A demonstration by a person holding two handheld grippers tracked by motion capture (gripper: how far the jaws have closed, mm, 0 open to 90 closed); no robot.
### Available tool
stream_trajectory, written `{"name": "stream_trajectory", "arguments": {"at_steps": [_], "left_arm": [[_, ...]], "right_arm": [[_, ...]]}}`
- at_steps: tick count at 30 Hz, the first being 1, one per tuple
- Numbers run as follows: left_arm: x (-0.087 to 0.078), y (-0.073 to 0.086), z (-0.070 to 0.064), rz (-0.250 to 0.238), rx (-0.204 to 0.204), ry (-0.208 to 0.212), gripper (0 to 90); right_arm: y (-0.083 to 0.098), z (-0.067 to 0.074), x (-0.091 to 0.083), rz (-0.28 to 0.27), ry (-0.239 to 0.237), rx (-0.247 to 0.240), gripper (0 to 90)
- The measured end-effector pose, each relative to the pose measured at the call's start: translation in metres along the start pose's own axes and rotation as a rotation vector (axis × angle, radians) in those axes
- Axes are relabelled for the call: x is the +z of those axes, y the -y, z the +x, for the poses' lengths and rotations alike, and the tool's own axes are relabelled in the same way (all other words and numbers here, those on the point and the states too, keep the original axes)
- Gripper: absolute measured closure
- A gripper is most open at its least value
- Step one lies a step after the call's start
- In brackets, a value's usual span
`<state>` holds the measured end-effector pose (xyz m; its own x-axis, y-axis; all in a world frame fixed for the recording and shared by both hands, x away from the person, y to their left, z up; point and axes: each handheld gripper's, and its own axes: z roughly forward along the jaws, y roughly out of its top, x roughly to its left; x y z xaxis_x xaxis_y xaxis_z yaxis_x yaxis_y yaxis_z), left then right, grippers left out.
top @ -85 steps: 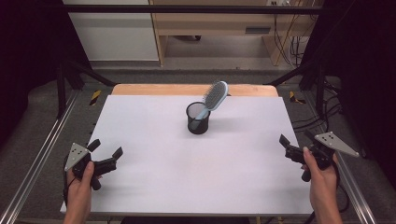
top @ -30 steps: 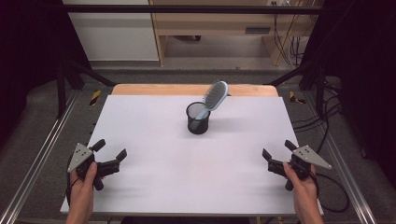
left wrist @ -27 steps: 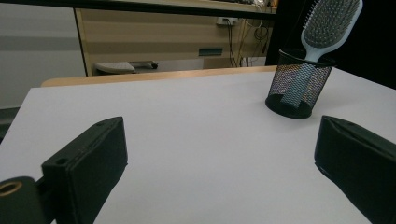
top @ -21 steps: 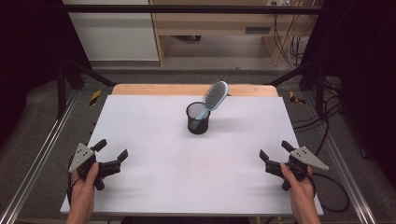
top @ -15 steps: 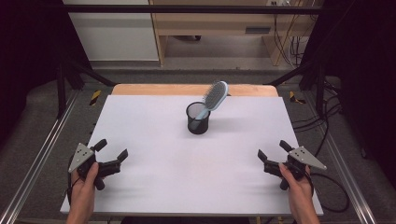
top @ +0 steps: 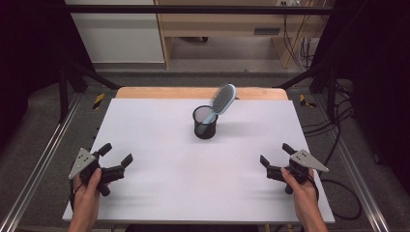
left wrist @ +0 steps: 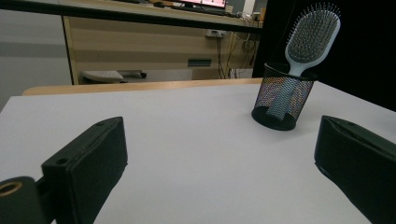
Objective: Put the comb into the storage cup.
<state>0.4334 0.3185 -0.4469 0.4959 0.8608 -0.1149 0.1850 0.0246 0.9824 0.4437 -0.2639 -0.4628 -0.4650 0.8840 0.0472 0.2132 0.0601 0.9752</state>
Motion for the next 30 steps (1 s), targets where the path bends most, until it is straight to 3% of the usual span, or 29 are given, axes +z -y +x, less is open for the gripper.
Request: {"name": "stream_trajectory", "arguments": {"at_steps": [12, 20, 24, 30], "left_arm": [[0.002, -0.001, -0.001, 0.001, 0.014, 0.003, 2.6], [0.004, 0.000, -0.002, 0.004, 0.020, 0.006, 2.6], [0.003, -0.001, -0.002, 0.002, 0.025, 0.009, 2.6], [0.004, -0.003, 0.002, -0.041, -0.026, 0.001, 2.5]], "right_arm": [[-0.006, 0.010, 0.012, 0.036, -0.035, -0.045, 2.2], [-0.011, 0.017, 0.021, 0.045, -0.058, -0.019, 2.4], [-0.014, 0.018, 0.025, 0.021, -0.066, 0.001, 3.0], [-0.014, 0.018, 0.024, 0.009, -0.075, 0.006, 3.1]]}}
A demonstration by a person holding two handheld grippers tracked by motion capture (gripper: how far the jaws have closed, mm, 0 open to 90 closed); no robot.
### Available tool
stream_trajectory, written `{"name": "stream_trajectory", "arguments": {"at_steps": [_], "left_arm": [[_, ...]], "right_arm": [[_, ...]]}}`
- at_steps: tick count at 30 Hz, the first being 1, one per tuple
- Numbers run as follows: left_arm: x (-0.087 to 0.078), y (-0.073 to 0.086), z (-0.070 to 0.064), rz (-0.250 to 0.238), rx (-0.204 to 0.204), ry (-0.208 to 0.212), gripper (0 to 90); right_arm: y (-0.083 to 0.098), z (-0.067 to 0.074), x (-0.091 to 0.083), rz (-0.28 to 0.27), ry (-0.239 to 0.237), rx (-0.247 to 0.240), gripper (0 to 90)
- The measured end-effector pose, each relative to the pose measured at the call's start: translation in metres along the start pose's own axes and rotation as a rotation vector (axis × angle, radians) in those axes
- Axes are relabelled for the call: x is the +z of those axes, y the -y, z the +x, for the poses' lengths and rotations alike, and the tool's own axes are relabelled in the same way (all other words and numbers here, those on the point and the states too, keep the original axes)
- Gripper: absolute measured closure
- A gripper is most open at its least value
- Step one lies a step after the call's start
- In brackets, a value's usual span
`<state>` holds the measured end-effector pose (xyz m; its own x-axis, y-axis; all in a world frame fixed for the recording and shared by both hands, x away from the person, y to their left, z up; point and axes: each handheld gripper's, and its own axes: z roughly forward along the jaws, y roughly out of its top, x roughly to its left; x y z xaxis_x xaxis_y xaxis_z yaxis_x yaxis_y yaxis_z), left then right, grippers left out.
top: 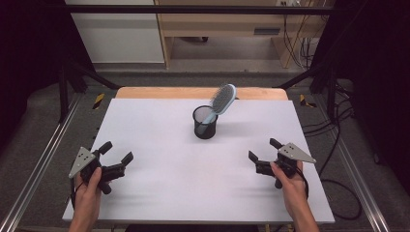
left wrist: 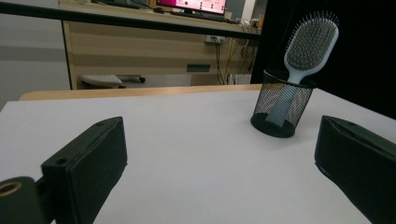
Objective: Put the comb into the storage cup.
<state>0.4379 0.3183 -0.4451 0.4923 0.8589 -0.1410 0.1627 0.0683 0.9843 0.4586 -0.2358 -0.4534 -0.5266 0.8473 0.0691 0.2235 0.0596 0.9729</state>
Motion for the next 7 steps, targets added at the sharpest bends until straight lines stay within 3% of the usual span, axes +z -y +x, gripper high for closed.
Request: {"name": "stream_trajectory", "arguments": {"at_steps": [4, 7], "left_arm": [[0.0023, -0.0002, -0.0019, -0.001, 0.006, 0.005, 2.4], [0.0039, 0.0003, -0.0044, 0.008, 0.010, 0.007, 2.2]], "right_arm": [[0.0014, -0.0014, -0.0020, -0.002, 0.000, -0.002, 3.5], [0.0060, -0.0005, -0.0003, 0.048, 0.008, -0.026, 3.7]]}}
